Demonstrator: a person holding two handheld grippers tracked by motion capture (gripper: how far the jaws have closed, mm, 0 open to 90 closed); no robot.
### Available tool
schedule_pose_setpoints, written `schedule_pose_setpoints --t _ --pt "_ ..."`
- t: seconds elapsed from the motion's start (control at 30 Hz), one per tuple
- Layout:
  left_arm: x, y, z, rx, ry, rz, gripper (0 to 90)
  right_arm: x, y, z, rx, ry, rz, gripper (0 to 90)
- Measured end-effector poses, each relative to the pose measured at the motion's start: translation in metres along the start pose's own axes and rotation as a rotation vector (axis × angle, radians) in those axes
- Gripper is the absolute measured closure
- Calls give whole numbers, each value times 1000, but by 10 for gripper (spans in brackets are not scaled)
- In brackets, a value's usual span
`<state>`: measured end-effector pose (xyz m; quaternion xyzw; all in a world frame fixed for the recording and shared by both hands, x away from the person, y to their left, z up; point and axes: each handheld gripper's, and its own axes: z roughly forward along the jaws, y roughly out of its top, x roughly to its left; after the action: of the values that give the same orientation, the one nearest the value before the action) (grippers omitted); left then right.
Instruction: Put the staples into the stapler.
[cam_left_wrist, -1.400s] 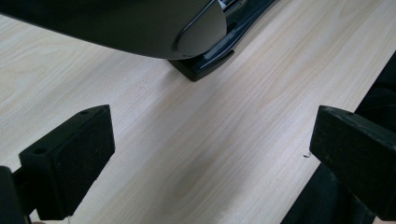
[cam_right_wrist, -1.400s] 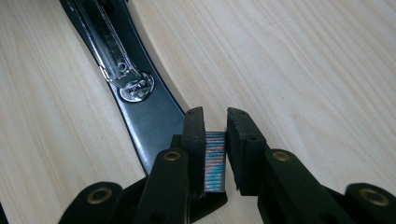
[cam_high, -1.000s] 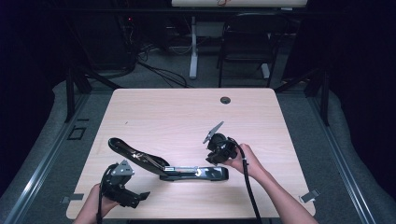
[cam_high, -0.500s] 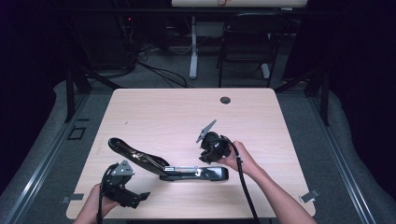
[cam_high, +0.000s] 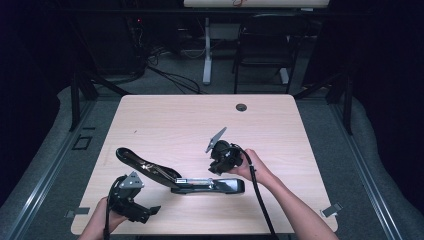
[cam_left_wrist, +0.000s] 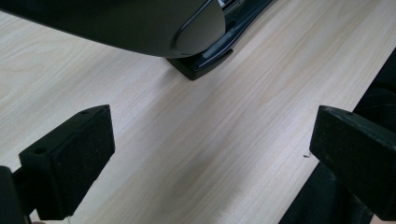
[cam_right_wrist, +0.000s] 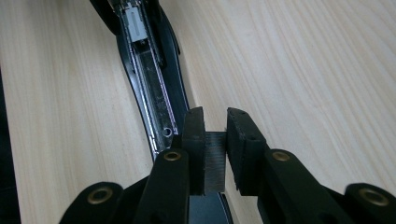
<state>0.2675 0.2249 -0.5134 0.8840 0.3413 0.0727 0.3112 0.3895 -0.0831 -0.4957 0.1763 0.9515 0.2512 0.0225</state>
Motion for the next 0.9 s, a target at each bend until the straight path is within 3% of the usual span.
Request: schedule_pose_setpoints --t 0.57,0.9 --pt "1 1 0 -1 1 0 0 9 17 0 -39 72 -114 781" --pt "0 1 1 1 0 5 0 16 25 8 -24 110 -163 781"
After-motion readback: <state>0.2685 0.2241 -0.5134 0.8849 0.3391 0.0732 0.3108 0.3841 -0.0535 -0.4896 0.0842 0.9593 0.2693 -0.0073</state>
